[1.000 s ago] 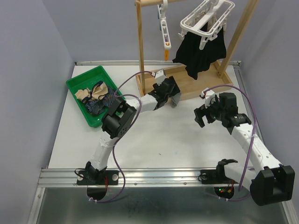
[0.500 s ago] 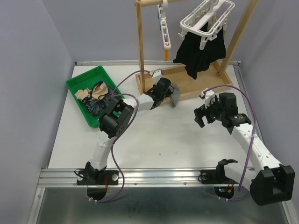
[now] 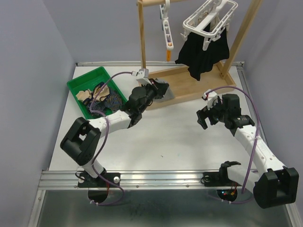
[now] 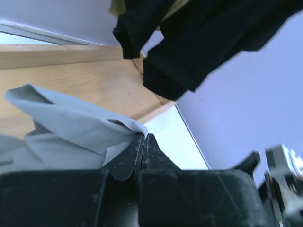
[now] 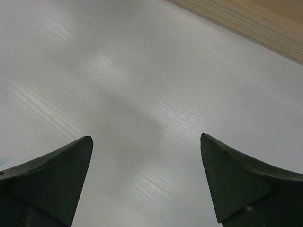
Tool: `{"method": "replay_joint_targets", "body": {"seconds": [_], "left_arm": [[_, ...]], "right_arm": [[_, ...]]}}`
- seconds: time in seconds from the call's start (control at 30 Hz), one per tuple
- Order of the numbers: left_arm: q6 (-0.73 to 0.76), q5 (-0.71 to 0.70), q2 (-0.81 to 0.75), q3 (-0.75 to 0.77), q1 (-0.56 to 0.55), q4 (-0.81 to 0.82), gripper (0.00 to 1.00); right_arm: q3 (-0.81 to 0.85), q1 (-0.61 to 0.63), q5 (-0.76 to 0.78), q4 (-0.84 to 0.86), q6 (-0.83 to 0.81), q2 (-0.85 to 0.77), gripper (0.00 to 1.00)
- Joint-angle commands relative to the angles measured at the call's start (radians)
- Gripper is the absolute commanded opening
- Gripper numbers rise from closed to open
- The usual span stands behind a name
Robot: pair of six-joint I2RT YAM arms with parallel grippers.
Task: Remove the underwear clipped to the hanger
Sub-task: Pick up the underwear from the center of the board, then place the underwear in the bin.
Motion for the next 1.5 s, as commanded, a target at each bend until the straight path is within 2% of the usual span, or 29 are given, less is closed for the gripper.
{"method": "replay_joint_targets", "body": {"seconds": [0.0,0.07,0.17,0.47,0.6,0.67,0.8,0.93,1.1,1.23,1.47], "left_arm": [[0.037,0.105,-0.128,-0.14,0.007,0.169,0.0],[0.069,0.09,-0.189,-0.209,0.012,0.164,0.0],[0.138,0.025,-0.37,-0.268,0.023,0.117,0.0],[0.359,-0.199,-0.765,-0.288,0.095,-0.184,0.0],[0.422,-0.344,-0.837,-0.271,0.139,-0.296,0.0],[0.434,-0.392,-0.855,-0.263,0.197,-0.337,0.0],[0.398,-0.406,-0.853,-0.276,0.315,-0.365,0.0],[0.333,-0.326,-0.811,-0.303,0.45,-0.373,0.0],[0.209,-0.254,-0.69,-0.357,0.551,-0.367,0.0],[0.114,-0.173,-0.607,-0.388,0.608,-0.33,0.0],[0.029,-0.154,-0.504,-0.403,0.679,-0.307,0.02]], "right_arm": [[-0.017,0.0,-0.009,0.018,-0.015,-0.019,1.0],[-0.017,-0.002,-0.006,0.018,-0.017,-0.018,1.0],[-0.017,0.0,-0.003,0.018,-0.02,-0.019,1.0],[-0.02,-0.002,0.005,0.018,-0.026,-0.016,1.0],[-0.018,0.0,0.006,0.018,-0.029,-0.012,1.0],[-0.02,0.0,0.008,0.018,-0.03,-0.01,1.0],[-0.021,0.0,0.008,0.018,-0.032,-0.01,1.0],[-0.023,0.0,0.009,0.018,-0.035,-0.01,1.0],[-0.023,0.0,0.013,0.018,-0.038,-0.01,1.0],[-0.023,0.0,0.014,0.018,-0.04,-0.016,1.0],[-0.025,0.0,0.013,0.016,-0.043,-0.018,1.0]]}}
